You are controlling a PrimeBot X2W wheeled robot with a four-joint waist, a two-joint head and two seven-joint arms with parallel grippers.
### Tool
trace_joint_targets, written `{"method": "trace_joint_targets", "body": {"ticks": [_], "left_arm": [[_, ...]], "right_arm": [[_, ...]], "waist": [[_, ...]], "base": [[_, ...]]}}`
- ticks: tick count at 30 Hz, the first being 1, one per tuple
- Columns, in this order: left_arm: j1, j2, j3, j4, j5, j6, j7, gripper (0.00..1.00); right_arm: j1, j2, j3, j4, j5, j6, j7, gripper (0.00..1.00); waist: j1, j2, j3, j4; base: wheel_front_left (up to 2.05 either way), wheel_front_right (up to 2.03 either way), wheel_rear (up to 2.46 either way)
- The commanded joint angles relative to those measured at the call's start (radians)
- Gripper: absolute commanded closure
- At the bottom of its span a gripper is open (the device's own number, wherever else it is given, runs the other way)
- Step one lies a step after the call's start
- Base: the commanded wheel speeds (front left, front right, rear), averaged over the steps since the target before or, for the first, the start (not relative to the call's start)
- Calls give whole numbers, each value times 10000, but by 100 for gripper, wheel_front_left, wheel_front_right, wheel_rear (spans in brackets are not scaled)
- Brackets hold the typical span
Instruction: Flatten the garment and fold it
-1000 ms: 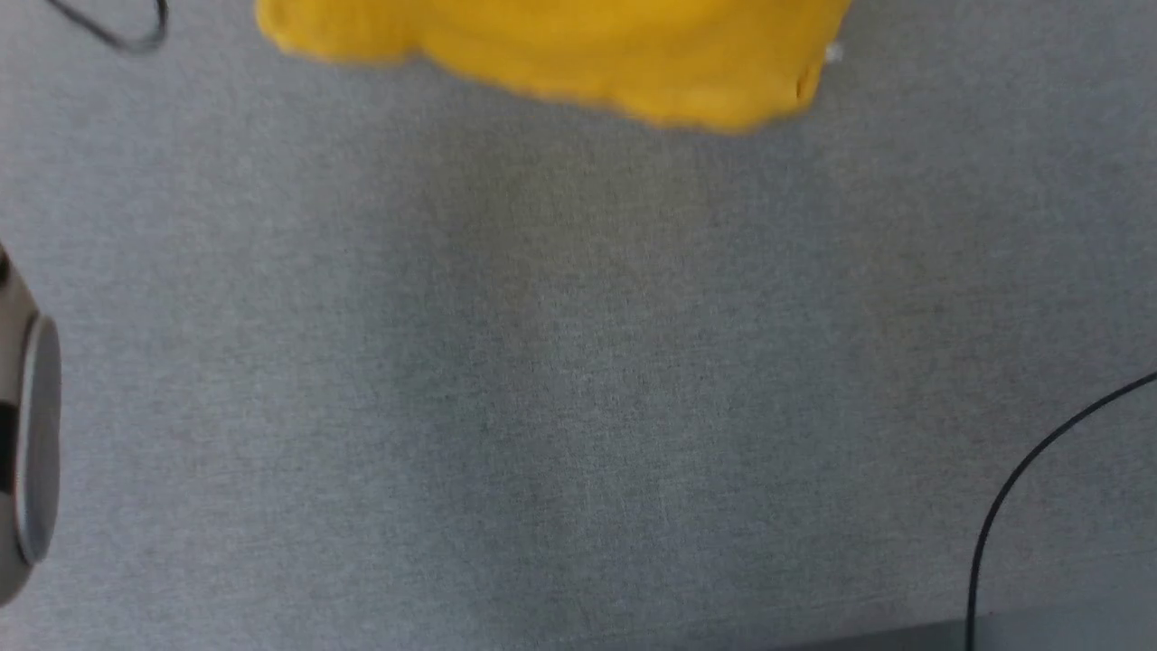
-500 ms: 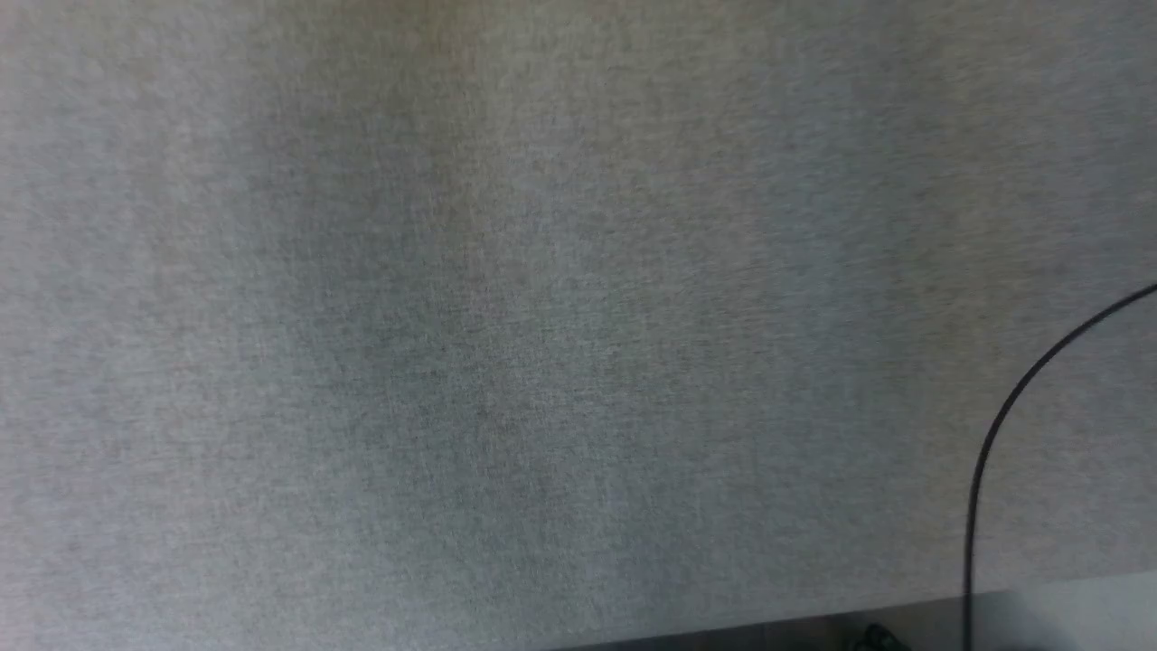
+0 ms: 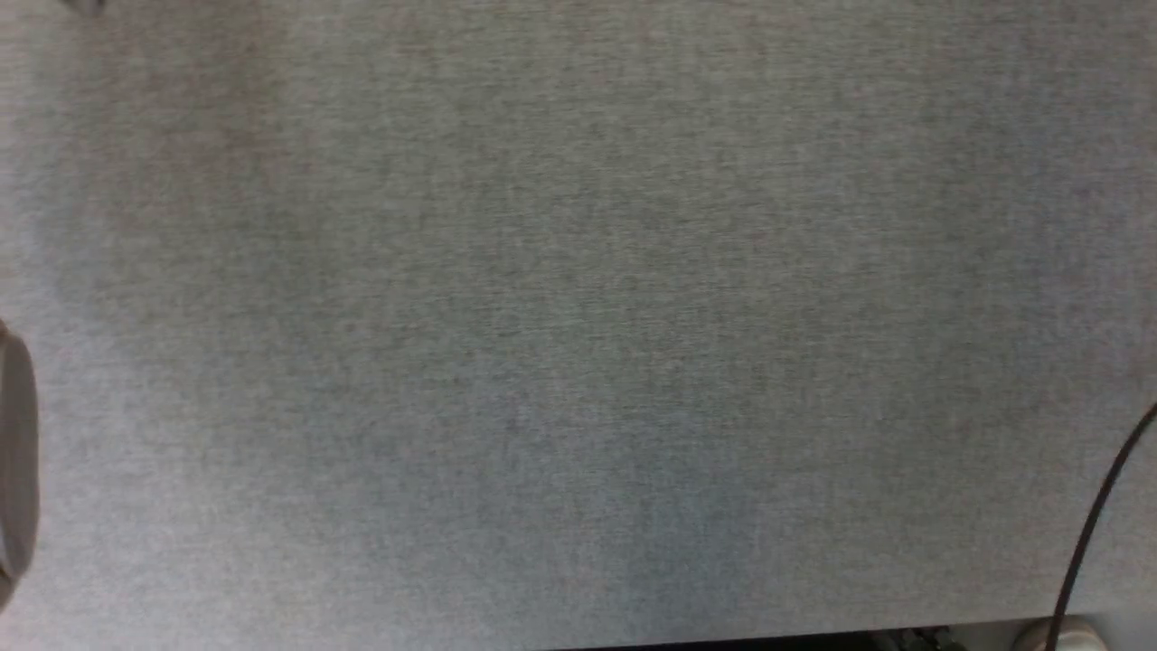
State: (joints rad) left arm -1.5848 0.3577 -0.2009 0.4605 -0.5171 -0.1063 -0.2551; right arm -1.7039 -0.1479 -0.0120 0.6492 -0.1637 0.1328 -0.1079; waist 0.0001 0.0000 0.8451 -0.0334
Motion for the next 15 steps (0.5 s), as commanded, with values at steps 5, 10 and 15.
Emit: {"method": "trace_joint_targets", "body": {"ticks": [5,10,15], "left_arm": [[1698,516,29,-1140,-701,-138,786,100],[3672,884,155,-2531,-1239,2,1535,100],[5804,1128,313,-3745,-1606,420,2008,100]], "right_arm": [[1325,-644,908,-917,1916,-21,195,100],[3440,-1564,1041,-2618,3515,-21,914,100],[6040,-2038,584,-4219,4458,-21,1742,100]], "waist": [[-1,0,-411,171],[-1,0,-855,245],[-1,0,-1413,200]], "base": [[0,0,0],[0,0,0],[0,0,0]]}}
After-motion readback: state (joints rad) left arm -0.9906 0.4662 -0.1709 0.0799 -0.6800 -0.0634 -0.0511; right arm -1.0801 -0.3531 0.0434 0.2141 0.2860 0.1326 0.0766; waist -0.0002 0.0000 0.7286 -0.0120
